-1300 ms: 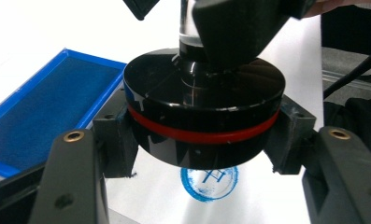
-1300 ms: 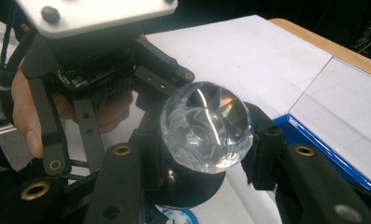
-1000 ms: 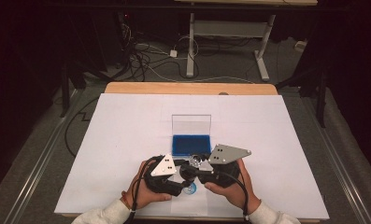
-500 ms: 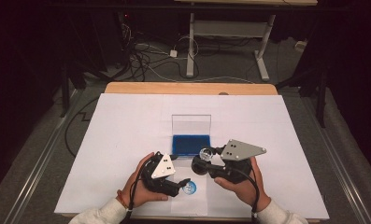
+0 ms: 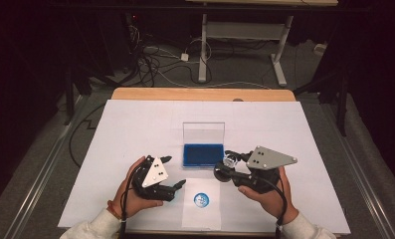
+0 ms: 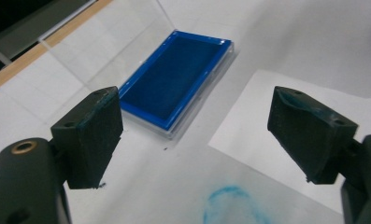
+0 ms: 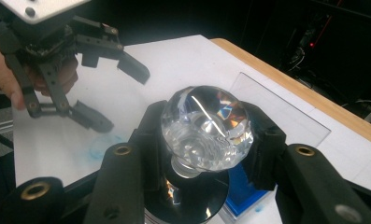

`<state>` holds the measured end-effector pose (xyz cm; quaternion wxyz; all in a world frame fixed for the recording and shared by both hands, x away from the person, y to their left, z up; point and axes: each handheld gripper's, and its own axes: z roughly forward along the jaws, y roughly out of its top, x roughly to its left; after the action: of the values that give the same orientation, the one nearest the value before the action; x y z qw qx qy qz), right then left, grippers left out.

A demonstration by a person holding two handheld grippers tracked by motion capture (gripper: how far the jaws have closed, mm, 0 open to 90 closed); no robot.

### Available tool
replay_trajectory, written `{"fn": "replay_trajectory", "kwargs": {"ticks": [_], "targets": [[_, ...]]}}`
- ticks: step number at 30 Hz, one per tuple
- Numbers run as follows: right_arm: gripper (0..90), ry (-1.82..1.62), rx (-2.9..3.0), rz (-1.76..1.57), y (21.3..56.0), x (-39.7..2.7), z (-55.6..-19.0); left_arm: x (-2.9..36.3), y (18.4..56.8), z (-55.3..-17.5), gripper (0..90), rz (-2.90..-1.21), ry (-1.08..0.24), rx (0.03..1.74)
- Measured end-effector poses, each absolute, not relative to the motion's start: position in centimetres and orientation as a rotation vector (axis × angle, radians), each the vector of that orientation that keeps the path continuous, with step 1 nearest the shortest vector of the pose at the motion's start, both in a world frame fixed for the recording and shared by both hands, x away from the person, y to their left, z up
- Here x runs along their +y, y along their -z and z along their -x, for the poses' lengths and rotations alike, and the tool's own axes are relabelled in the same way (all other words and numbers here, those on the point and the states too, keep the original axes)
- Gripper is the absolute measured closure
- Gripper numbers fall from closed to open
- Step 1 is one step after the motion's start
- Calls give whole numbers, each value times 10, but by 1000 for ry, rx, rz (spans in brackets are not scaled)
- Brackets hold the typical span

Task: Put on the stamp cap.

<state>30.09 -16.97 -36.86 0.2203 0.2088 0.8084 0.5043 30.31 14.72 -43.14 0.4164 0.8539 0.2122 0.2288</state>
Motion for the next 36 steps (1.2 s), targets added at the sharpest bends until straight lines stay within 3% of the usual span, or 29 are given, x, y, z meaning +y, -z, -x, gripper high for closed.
{"fn": "replay_trajectory", "kwargs": {"ticks": [20,36], "targets": [[572,-1354,2171,-643,364,-203,-299,203,452,-297,156,-2151,-606,671],[572,-1335,2156,-695,365,-217,-304,222,466,-285,156,-2161,-601,764]]}}
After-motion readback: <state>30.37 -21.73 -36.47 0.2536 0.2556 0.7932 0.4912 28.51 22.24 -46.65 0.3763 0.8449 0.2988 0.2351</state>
